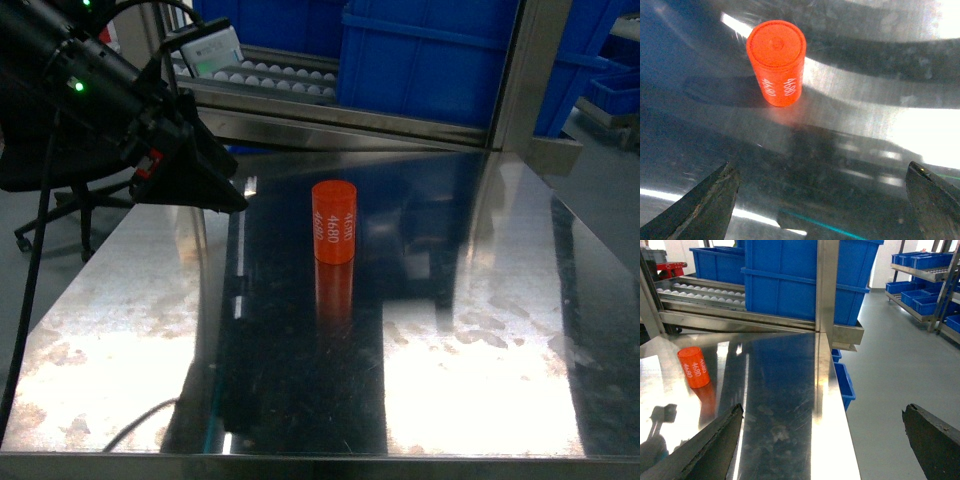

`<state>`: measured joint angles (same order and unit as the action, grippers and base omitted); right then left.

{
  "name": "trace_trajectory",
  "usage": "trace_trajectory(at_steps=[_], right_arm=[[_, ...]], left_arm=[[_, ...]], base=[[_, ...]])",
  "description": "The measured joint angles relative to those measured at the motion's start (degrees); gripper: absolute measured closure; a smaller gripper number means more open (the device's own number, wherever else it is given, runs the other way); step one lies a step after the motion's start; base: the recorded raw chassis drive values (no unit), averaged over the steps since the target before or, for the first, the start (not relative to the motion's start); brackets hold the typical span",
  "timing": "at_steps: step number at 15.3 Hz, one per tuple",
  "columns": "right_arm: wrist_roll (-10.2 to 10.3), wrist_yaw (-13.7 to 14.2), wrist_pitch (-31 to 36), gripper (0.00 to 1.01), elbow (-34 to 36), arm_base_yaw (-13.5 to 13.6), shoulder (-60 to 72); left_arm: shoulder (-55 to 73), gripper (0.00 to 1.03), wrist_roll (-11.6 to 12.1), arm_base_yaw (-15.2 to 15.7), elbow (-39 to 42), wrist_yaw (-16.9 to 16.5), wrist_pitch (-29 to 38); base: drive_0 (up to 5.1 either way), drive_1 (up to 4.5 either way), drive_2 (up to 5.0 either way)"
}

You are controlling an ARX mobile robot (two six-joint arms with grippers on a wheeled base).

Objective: Pick capacitor and pack into box

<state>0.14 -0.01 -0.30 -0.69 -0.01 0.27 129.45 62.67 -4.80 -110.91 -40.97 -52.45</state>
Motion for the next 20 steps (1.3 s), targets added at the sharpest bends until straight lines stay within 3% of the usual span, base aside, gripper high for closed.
trace_trajectory(at_steps=[5, 9, 12, 20], right_arm=[[0.0, 0.0, 0.0, 0.03, 0.0, 0.0, 0.0], [0.0, 0.0, 0.0, 0.03, 0.0, 0.0, 0.0], [0.0, 0.0, 0.0, 0.03, 0.0, 0.0, 0.0], [0.0, 0.0, 0.0, 0.03, 0.0, 0.0, 0.0]], left_arm=[[7.1, 0.05, 1.3, -1.7, -6.3, 2.1, 2.3], [12.0, 0.05, 0.6, -4.3, -12.1, 1.9, 4.1], [15.3, 0.05, -0.2, -6.0, -17.0, 1.7, 2.3], [19.1, 0.05, -0.7, -6.8, -24.2, 0.9, -2.4]], base=[[0.0, 0.0, 0.0], [0.0, 0.0, 0.0], [0.0, 0.0, 0.0], [0.0, 0.0, 0.0]])
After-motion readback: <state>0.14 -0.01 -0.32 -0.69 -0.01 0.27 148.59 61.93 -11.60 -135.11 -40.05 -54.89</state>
